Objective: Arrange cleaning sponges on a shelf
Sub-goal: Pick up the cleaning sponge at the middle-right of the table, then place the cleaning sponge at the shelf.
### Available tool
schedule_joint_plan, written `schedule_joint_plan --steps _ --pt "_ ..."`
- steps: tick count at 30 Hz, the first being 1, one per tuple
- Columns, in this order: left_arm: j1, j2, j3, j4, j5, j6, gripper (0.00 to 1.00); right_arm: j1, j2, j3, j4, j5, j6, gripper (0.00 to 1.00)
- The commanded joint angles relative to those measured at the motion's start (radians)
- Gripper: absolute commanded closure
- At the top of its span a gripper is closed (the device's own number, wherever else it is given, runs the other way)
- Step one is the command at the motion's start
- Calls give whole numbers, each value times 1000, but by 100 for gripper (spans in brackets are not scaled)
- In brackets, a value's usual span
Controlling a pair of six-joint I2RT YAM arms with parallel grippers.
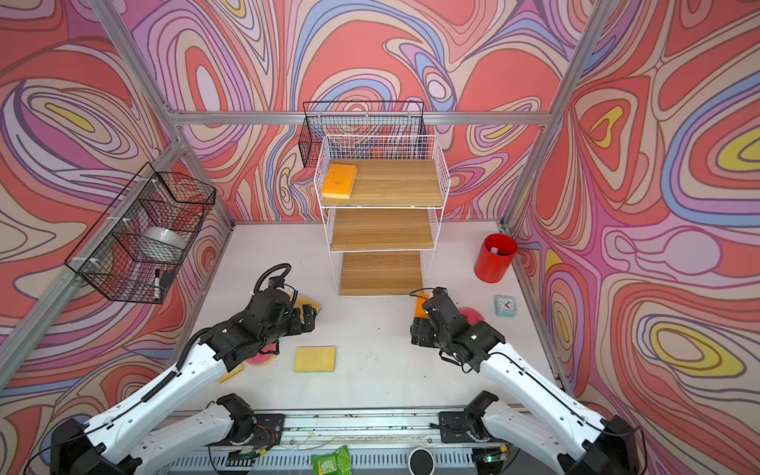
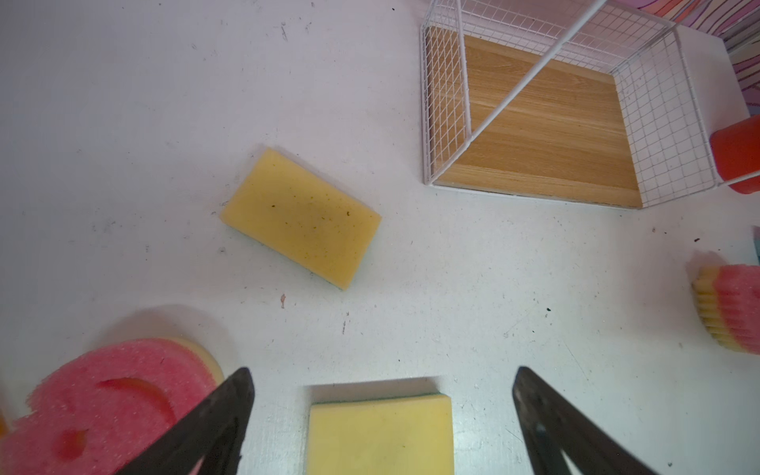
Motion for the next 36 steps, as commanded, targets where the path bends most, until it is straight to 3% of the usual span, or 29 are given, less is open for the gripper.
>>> schedule_joint_plan --steps 1,18,24,36 --pt "-6 -27 34 -96 -49 8 0 5 -37 88 -14 -60 -45 25" --pt "-6 -43 82 -162 -86 29 0 18 1 472 -67 -289 -213 27" --pt "-6 -37 155 -179 -85 54 0 18 103 641 -110 -222 -257 27" --pt "-5 68 437 -206 -116 139 0 18 420 1005 -139 -80 -305 25"
